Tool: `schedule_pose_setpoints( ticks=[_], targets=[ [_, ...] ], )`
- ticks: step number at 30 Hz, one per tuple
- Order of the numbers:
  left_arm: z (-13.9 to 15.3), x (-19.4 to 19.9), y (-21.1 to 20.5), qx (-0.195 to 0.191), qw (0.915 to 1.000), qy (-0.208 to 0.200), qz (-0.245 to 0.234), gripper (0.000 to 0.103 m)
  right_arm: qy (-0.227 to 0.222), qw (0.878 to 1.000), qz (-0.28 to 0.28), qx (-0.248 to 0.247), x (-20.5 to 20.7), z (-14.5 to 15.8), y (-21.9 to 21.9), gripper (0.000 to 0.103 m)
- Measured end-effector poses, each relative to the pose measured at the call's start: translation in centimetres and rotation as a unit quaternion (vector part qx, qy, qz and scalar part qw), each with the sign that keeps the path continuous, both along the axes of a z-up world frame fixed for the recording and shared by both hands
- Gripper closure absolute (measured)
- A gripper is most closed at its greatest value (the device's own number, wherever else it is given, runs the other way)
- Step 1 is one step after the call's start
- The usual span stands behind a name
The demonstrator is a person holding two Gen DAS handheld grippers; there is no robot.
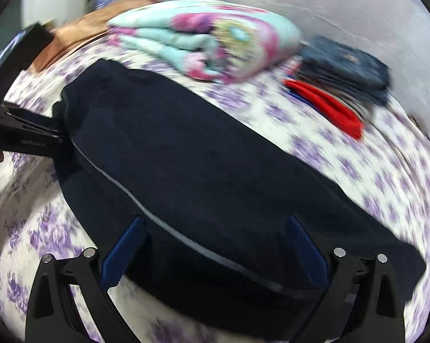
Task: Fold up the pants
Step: 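Grasp the navy sweatpants waistband with both grippers and lift it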
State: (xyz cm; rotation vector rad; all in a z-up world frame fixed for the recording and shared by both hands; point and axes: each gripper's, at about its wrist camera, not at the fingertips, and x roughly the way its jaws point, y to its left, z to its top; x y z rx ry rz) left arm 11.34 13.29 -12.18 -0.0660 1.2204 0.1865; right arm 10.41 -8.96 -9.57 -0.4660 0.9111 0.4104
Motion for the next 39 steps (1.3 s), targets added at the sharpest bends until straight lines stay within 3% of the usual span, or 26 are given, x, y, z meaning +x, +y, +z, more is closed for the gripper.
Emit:
schedule_pose_setpoints(
  ticks=[2,3,4,6,8,12,14,15,17,18,19,20,23,25,26,28,31,33,34,35,37,39],
  targets=[
    [0.0,-0.4,0.2,-0.006,1.0000,-0.005,0.001,0.038,0.024,0.999,0.038,-0.007,0.9,-0.6,1.4,0.020],
    [0.1,-0.6,0.4,-0.009,0.9999,-0.005,0.002,0.038,0.042,0.997,0.059,-0.009,1.3,-1.0,1.9,0.041],
    [0.0,-0.8,0.7,-0.015,0.9999,-0.004,0.004,0.038,0.077,0.993,0.091,0.002,1.8,-1.2,2.3,0.076],
    [-0.1,-1.0,1.3,-0.023,0.9996,-0.006,0.013,0.038,0.121,0.985,0.117,0.025,3.3,-0.4,2.3,0.086],
    [0.3,-1.4,1.9,-0.032,0.9992,-0.011,0.020,0.038,0.130,0.982,0.135,0.033,5.3,1.0,2.2,0.093],
    [1.3,-2.0,2.4,-0.034,0.9990,-0.021,0.022,0.036,0.119,0.984,0.088,0.102,12.8,6.3,0.2,0.094],
    [1.8,-1.8,2.4,-0.031,0.9988,-0.028,0.025,0.034,0.090,0.988,0.056,0.117,16.3,8.2,-0.9,0.094],
    [1.9,-1.7,2.4,-0.032,0.9987,-0.031,0.026,0.033,0.052,0.994,0.029,0.096,18.1,8.7,-1.3,0.092],
    [1.8,-0.9,2.2,-0.032,0.9987,-0.029,0.026,0.033,-0.014,0.999,-0.034,0.031,20.3,8.1,-1.3,0.063],
    [1.6,-0.5,1.9,-0.030,0.9989,-0.024,0.025,0.033,-0.040,0.996,-0.074,-0.005,21.1,7.3,-1.4,0.029],
    [1.5,0.1,1.7,-0.032,0.9990,-0.022,0.022,0.033,-0.053,0.990,-0.122,-0.053,21.8,6.2,-1.7,0.012],
    [1.2,0.6,1.5,-0.035,0.9990,-0.018,0.020,0.033,-0.043,0.987,-0.142,-0.063,21.7,5.6,-2.0,0.013],
    [0.1,2.0,1.1,-0.045,0.9986,-0.006,0.026,0.032,-0.012,0.993,-0.114,0.004,19.0,6.0,-3.2,0.013],
    [-0.4,2.7,1.3,-0.048,0.9981,0.000,0.040,0.035,-0.020,0.995,-0.098,0.001,15.8,6.2,-4.0,0.012],
    [-0.5,2.9,1.4,-0.046,0.9976,-0.001,0.051,0.047,-0.026,0.996,-0.087,-0.004,13.9,6.3,-4.6,0.012],
    [-0.5,3.4,1.9,-0.039,0.9963,-0.001,0.077,0.057,0.000,0.999,-0.041,0.021,10.1,5.9,-5.7,0.012],
    [-0.3,3.6,2.5,-0.038,0.9955,0.002,0.086,0.073,0.106,0.989,0.038,0.097,5.1,4.0,-7.3,0.012],
    [0.0,3.6,2.7,-0.026,0.9963,0.000,0.081,0.088,0.151,0.983,0.064,0.082,2.7,1.6,-6.5,0.013],
    [0.3,3.6,2.9,-0.021,0.9966,-0.004,0.079,0.093,0.145,0.985,0.073,0.061,1.9,0.6,-5.6,0.015],
    [0.4,3.8,3.3,-0.025,0.9967,-0.008,0.077,0.094,0.131,0.987,0.079,0.042,1.3,-0.3,-4.7,0.020],
    [0.7,3.9,3.9,-0.041,0.9959,-0.016,0.079,0.097,0.136,0.986,0.091,0.040,1.1,-1.9,-2.6,0.076],
    [1.2,4.4,5.3,-0.050,0.9954,-0.024,0.078,0.098,0.151,0.985,0.076,0.035,1.7,-2.8,-1.6,0.083]
  ],
)
